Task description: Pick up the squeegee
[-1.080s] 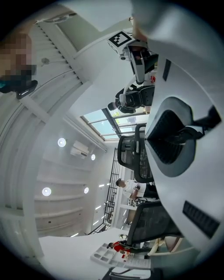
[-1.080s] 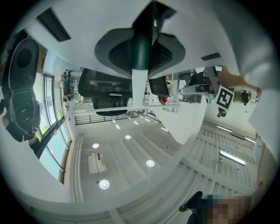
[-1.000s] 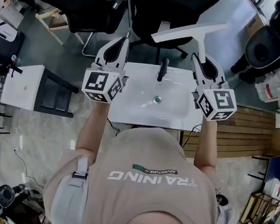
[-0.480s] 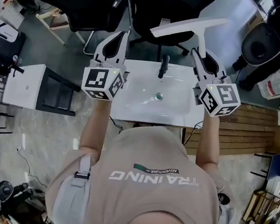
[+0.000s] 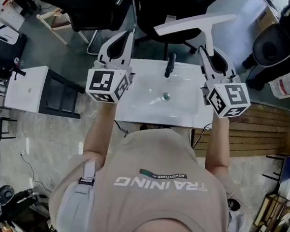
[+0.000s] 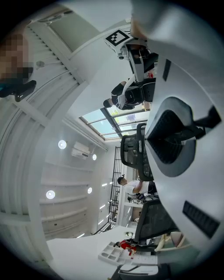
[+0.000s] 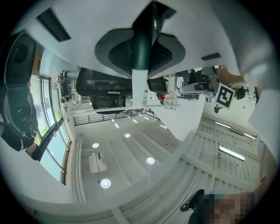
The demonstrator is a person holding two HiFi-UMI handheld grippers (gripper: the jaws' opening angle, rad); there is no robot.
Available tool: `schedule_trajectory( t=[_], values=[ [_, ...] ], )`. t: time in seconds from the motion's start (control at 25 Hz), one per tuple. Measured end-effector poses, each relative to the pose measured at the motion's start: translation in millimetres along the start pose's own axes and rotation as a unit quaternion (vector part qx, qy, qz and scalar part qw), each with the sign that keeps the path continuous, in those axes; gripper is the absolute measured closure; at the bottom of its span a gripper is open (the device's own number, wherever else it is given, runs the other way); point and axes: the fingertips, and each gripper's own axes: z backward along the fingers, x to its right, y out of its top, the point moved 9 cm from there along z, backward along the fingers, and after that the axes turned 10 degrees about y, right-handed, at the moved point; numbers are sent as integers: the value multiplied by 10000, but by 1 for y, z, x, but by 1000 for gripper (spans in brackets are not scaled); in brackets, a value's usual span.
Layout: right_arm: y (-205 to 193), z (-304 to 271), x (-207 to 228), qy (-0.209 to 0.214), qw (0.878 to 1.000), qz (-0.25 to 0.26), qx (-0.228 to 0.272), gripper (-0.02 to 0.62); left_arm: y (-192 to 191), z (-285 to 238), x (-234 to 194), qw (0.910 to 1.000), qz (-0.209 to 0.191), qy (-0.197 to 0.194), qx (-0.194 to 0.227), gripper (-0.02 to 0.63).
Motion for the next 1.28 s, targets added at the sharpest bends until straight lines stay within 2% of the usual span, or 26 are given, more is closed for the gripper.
schedule_trajectory(
  t=[1.28],
  values=[
    [-4,-4,10,-38,9999,79,-87,509,-5,-9,-7,9998,188,-63,-57,594]
  ],
)
